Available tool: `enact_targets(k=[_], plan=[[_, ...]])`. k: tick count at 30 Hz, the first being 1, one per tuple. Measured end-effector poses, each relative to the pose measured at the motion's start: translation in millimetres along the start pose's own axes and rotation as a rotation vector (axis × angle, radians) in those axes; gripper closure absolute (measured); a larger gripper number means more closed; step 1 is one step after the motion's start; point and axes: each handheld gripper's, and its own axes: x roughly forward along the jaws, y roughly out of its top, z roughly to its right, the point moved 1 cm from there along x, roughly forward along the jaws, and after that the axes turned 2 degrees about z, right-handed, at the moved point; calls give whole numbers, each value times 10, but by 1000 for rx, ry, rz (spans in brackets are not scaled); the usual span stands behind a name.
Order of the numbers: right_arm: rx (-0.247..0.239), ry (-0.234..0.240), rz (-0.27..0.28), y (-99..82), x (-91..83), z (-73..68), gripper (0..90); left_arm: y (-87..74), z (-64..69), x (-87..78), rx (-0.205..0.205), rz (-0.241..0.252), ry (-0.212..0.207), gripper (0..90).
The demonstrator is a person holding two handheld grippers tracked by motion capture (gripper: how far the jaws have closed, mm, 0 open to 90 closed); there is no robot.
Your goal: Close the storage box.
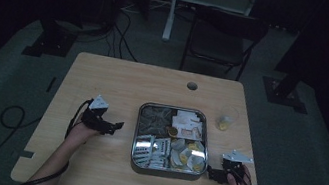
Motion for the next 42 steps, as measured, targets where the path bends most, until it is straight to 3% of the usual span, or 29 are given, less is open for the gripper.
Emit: enact_targets(k=[19,37,42], plan=[[0,0,0,0,0,0,127,-450,-271,-289,-83,-28,97,6],[0,0,0,0,0,0,127,-737,-228,-596,-122,-19,210,6],[0,0,0,0,0,0,127,-794,-218,-679,-114,-18,243,6]])
